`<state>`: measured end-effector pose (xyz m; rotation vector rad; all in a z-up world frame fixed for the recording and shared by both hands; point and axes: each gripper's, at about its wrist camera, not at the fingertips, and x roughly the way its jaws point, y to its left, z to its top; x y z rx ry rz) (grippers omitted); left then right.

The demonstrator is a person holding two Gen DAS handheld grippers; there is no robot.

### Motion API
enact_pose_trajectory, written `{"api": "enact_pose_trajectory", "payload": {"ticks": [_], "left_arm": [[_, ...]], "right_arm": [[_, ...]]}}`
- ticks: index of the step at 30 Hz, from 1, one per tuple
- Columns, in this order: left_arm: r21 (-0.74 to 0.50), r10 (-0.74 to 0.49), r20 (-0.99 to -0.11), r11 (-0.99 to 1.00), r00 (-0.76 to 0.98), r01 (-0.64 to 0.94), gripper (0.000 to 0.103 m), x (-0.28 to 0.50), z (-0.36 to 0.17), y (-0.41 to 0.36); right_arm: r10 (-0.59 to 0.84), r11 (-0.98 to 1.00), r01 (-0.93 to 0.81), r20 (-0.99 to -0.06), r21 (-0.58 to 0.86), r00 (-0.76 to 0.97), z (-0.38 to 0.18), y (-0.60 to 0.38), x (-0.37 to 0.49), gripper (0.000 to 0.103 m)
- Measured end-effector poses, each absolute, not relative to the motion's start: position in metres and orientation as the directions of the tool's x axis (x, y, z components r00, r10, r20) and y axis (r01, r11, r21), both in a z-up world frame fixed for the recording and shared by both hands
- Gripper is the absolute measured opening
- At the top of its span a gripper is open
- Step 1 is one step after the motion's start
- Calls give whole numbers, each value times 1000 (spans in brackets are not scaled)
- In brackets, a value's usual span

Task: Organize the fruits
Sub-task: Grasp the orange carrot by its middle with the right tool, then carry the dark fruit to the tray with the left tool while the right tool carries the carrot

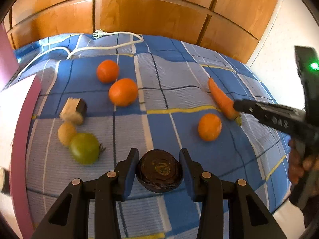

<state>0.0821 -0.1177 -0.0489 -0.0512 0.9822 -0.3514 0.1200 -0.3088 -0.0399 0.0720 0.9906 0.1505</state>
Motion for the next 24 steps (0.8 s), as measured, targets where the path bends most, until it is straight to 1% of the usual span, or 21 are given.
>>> {"api": "enact_pose_trajectory", "payload": {"ticks": [1, 4, 6, 9, 11, 15, 17, 20, 24], "left_arm": [[-200, -316, -803, 942, 506, 270, 42, 79, -48, -116], [-212, -326, -801, 939, 503, 272, 42, 75, -49, -111], [-212, -323, -804, 940, 499, 268, 42, 73, -51, -108], [-219, -331, -801, 938, 500, 270, 42, 71, -56, -103], [-214, -330, -801, 937, 500, 276, 42, 70, -56, -103], [-229, -338, -799, 936, 498, 268, 42, 69, -55, -101], [-241, -347, -795, 934, 497, 265, 42, 67, -53, -98], [-258, -362, -785, 929, 502, 266, 42, 63, -49, -91], [-278, -387, -766, 920, 514, 277, 42, 54, -40, -82]], "right_arm": [[159, 987, -96, -828, 127, 538, -41, -308, 123, 29], [161, 986, -115, -843, 118, 514, -47, -301, 134, 29], [125, 990, -112, -856, 79, 502, -54, -296, 141, 30], [102, 993, -97, -869, 63, 485, -64, -294, 143, 30], [100, 994, -79, -878, 71, 468, -72, -295, 142, 30], [125, 992, -42, -870, 120, 477, -71, -302, 136, 30], [110, 993, -20, -875, 114, 471, -70, -302, 134, 30], [101, 994, -12, -874, 108, 476, -68, -298, 122, 30], [135, 988, -3, -855, 154, 500, -58, -298, 95, 30]]}}
